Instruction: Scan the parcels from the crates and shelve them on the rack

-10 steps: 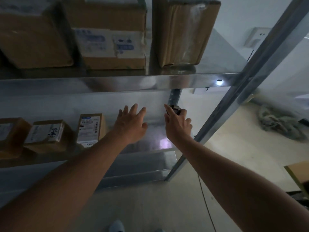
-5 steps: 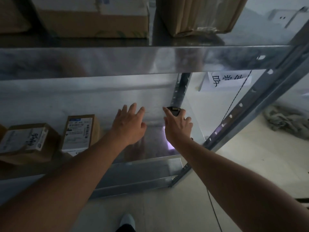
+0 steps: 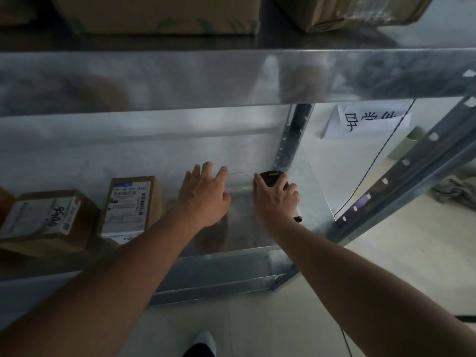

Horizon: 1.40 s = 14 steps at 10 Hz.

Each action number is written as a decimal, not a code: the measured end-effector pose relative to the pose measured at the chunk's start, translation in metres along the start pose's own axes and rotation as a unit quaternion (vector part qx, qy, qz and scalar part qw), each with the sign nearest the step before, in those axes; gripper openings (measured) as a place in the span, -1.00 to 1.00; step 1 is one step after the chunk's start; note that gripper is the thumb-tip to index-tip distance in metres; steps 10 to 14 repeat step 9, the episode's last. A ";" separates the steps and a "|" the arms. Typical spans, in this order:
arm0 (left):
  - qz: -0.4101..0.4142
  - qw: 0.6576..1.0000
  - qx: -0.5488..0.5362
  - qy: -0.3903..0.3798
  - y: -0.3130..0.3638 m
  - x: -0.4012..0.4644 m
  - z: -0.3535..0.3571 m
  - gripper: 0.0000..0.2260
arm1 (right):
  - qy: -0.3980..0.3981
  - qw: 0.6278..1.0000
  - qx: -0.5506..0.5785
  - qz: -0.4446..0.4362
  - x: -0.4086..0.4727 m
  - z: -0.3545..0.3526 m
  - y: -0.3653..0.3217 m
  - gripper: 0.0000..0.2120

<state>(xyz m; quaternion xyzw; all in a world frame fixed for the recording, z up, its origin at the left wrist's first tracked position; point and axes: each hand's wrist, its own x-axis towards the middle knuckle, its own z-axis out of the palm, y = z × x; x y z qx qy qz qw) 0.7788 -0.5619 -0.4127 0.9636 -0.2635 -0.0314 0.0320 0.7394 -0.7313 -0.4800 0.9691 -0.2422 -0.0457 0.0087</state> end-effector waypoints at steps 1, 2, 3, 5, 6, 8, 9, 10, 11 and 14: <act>0.002 1.000 -0.002 0.000 -0.002 0.002 0.003 -0.43 | 0.004 1.000 -0.012 -0.005 0.000 0.004 0.002 -0.33; 0.006 1.000 -0.005 0.002 -0.002 0.003 0.004 -0.43 | 0.011 1.000 -0.019 -0.009 0.001 0.009 0.003 -0.36; 0.006 1.000 -0.006 0.004 -0.002 0.005 0.003 -0.43 | 0.015 0.999 -0.030 -0.012 0.001 0.013 0.003 -0.35; -0.001 1.000 0.000 0.004 -0.006 0.005 0.003 -0.45 | 0.007 0.999 -0.045 -0.021 0.000 0.016 0.001 -0.20; -0.009 1.000 -0.003 -0.004 -0.005 0.001 0.003 -0.44 | -0.010 0.999 -0.047 -0.024 0.000 0.011 0.003 -0.22; -0.022 0.999 -0.028 -0.013 -0.003 -0.027 -0.015 -0.44 | -0.061 0.997 -0.025 -0.026 -0.019 -0.029 0.006 -0.36; -0.043 0.998 -0.039 -0.013 -0.002 -0.050 -0.032 -0.43 | -0.040 0.997 0.014 -0.065 -0.045 -0.054 0.003 -0.40; -0.043 0.998 -0.039 -0.013 -0.002 -0.050 -0.032 -0.43 | -0.040 0.997 0.014 -0.065 -0.045 -0.054 0.003 -0.40; -0.043 0.998 -0.039 -0.013 -0.002 -0.050 -0.032 -0.43 | -0.040 0.997 0.014 -0.065 -0.045 -0.054 0.003 -0.40; -0.043 0.998 -0.039 -0.013 -0.002 -0.050 -0.032 -0.43 | -0.040 0.997 0.014 -0.065 -0.045 -0.054 0.003 -0.40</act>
